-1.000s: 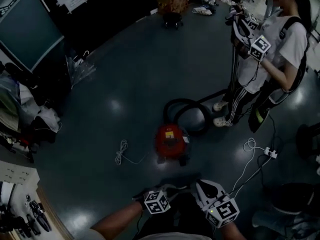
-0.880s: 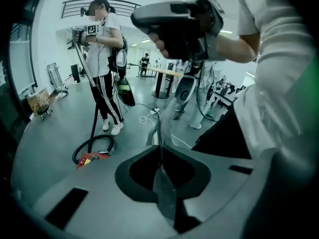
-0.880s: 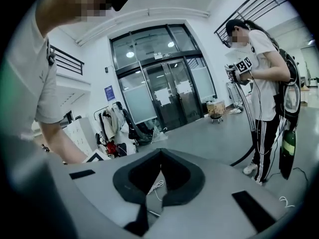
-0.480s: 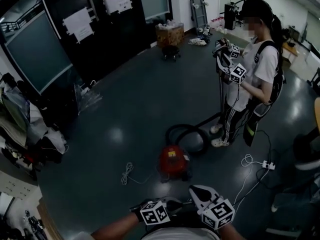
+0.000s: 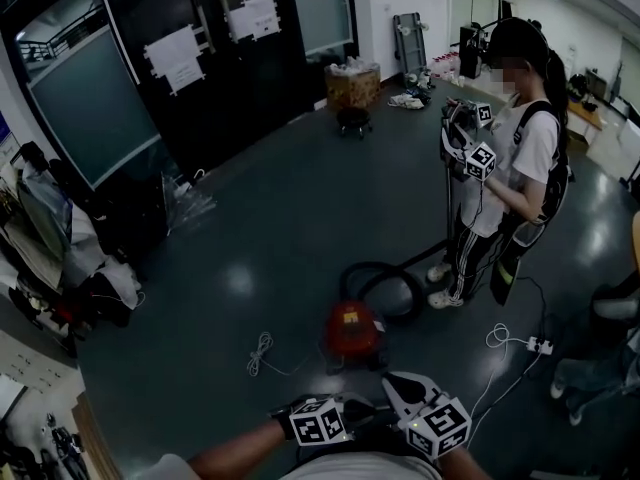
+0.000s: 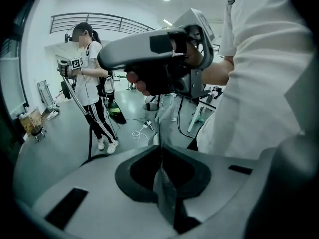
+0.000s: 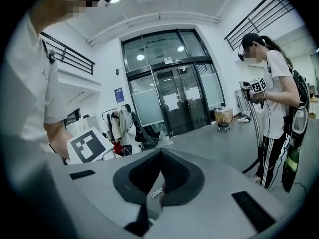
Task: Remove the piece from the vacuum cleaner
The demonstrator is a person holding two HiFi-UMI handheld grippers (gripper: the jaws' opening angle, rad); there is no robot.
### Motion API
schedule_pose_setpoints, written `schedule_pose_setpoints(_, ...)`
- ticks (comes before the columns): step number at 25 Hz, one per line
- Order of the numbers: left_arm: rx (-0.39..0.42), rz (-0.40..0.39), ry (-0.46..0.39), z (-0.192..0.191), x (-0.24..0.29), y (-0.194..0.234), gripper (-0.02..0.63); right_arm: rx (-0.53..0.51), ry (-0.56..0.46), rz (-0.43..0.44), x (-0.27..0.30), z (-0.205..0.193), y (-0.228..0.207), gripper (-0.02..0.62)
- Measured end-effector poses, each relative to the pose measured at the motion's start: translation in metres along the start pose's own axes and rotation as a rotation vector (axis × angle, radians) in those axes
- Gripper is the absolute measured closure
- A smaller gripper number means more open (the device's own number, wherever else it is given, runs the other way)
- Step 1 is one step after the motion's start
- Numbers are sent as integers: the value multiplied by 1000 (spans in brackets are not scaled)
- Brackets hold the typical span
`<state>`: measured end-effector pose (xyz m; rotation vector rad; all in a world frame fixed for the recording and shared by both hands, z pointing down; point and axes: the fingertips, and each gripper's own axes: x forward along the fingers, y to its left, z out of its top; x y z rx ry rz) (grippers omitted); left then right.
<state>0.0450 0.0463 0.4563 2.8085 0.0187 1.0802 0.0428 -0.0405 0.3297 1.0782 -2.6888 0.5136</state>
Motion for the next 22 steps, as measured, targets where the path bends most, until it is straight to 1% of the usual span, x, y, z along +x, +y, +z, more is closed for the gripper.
schedule_pose_setpoints(5, 3, 1, -7, 8, -10, 8, 575, -17, 8, 4, 6, 9, 2, 579)
schedule_pose_setpoints(12, -8, 10, -12, 5, -15, 12, 575, -20, 13, 2, 13, 9, 2, 579)
schedule_pose_setpoints(22, -5, 28, -5, 0, -6, 24, 575, -31, 15, -4, 17, -1, -14, 580)
